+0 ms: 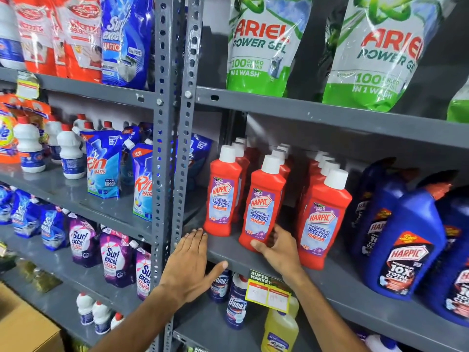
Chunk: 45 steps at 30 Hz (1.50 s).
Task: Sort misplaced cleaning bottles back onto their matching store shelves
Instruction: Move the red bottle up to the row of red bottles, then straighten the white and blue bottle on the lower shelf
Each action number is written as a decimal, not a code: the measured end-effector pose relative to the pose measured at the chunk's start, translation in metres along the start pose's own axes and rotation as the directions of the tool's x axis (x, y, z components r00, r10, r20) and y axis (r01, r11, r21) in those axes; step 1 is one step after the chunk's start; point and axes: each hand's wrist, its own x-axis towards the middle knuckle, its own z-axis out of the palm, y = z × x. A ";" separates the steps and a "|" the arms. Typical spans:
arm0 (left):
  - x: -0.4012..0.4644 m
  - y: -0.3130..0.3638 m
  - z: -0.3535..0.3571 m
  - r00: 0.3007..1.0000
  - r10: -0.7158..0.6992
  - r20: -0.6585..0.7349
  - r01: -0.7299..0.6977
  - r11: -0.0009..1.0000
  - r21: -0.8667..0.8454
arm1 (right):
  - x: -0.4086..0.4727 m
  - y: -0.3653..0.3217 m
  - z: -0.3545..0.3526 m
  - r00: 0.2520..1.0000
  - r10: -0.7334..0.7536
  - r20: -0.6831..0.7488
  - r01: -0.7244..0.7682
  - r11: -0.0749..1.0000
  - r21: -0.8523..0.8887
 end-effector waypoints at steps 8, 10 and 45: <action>0.000 0.001 -0.001 1.000 -0.006 0.012 0.006 1.000 -0.007 | -0.003 -0.003 0.000 1.000 0.024 0.004 -0.024 1.000 0.013; 0.000 0.000 0.000 1.000 -0.003 0.009 0.003 1.000 -0.007 | -0.004 -0.004 0.000 1.000 0.023 0.007 -0.023 1.000 0.012; -0.102 -0.014 0.309 0.926 -0.052 0.375 0.103 0.988 -0.116 | -0.114 0.285 0.184 0.963 0.264 0.049 -0.256 0.959 -0.119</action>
